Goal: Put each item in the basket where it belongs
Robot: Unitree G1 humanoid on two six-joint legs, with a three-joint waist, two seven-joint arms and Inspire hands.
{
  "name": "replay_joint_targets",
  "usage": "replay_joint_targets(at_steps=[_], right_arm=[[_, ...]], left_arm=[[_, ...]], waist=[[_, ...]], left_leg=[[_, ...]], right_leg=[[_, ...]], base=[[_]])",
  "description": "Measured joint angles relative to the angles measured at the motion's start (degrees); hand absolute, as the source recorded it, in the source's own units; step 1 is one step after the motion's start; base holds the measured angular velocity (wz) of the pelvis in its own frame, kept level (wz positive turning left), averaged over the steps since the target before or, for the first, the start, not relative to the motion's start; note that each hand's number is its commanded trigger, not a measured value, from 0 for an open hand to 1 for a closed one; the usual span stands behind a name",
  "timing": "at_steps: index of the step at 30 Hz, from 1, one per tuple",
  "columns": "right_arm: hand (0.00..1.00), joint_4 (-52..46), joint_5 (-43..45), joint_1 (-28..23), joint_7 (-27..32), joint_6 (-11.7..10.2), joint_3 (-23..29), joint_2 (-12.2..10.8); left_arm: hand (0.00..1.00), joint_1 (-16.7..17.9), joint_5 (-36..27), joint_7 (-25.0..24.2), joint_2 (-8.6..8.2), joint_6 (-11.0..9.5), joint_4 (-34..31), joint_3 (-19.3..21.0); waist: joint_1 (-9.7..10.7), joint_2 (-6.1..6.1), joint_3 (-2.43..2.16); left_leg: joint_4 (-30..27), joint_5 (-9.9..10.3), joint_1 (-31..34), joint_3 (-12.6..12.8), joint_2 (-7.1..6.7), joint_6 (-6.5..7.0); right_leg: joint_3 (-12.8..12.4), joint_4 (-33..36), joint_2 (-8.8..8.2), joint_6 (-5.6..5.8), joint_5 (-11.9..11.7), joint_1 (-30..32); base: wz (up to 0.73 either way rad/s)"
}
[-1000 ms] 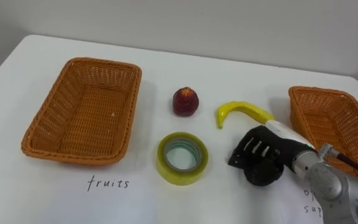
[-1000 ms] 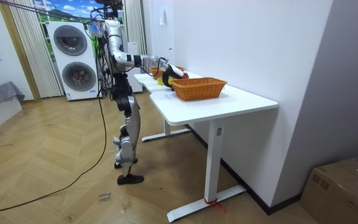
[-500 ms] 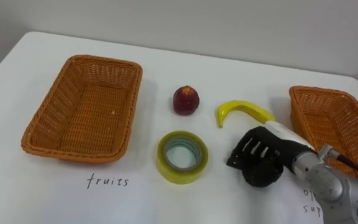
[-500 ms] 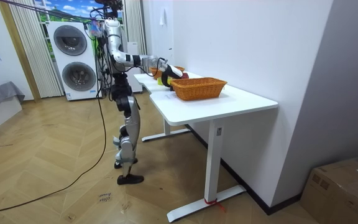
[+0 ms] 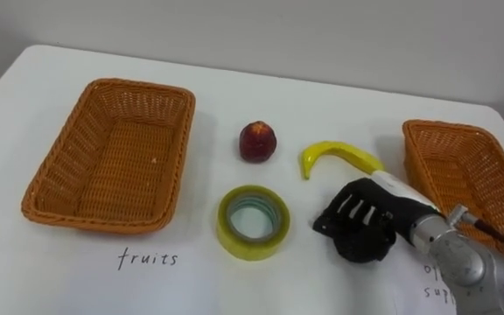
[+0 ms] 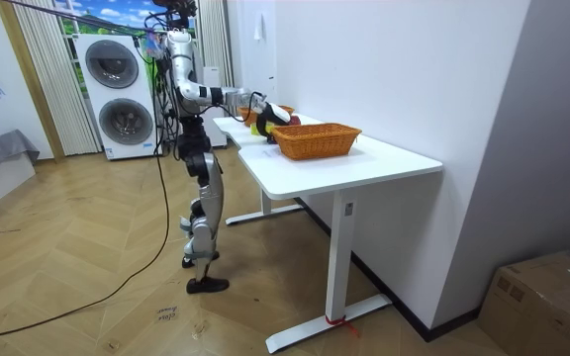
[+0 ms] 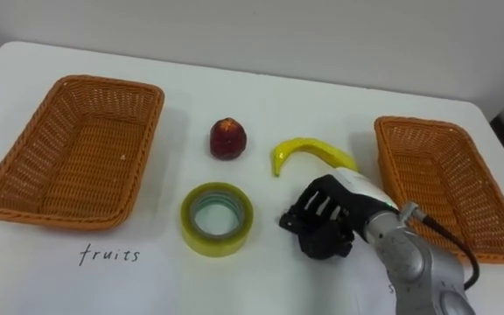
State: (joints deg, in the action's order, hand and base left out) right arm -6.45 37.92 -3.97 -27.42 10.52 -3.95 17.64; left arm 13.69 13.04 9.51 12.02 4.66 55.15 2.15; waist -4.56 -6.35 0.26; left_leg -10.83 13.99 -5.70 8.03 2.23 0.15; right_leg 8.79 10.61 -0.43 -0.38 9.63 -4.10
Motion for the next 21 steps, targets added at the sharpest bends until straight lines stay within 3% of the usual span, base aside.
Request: replay_joint_targets(at_steps=[3,10,14,21], right_arm=[[1.00,-3.58,-0.32,-0.07,1.95,-1.15,2.28,-1.75],[1.00,-6.72,-2.90,-0.10,6.30,-2.60,5.25,-1.95],[1.00,-8.22,-6.69,-0.09,11.06,-4.91,7.37,-1.95],[1.00,-8.23,-8.75,-0.08,18.98,-6.17,7.98,-1.95]], left_arm=[[0.00,1.16,0.15,-0.09,-0.01,-0.03,0.00,0.06],[0.00,2.65,0.14,-0.08,-1.10,-0.05,0.32,0.01],[0.00,2.57,0.25,0.86,-1.43,-0.46,3.70,-0.01],[0.00,2.09,0.27,1.43,-1.97,-0.94,6.82,0.02]], waist=[[0.65,0.56,0.34],[1.87,1.23,0.18],[2.85,1.42,0.04],[3.60,1.49,-0.01]], left_leg=[[0.23,-0.05,0.05,-0.04,0.03,-0.03],[0.37,-0.05,0.17,-0.26,0.01,-0.03],[0.00,-0.06,0.09,-0.04,0.01,-0.04],[0.21,-0.06,0.02,0.19,0.03,-0.03]], right_leg=[[0.11,0.01,0.03,0.01,0.00,0.00],[0.75,0.05,0.00,0.00,0.00,-0.03],[0.46,0.04,0.02,0.00,0.00,-0.08],[0.10,0.00,0.03,0.00,0.00,-0.18]], base=[[0.00],[0.01],[0.00],[0.00]])
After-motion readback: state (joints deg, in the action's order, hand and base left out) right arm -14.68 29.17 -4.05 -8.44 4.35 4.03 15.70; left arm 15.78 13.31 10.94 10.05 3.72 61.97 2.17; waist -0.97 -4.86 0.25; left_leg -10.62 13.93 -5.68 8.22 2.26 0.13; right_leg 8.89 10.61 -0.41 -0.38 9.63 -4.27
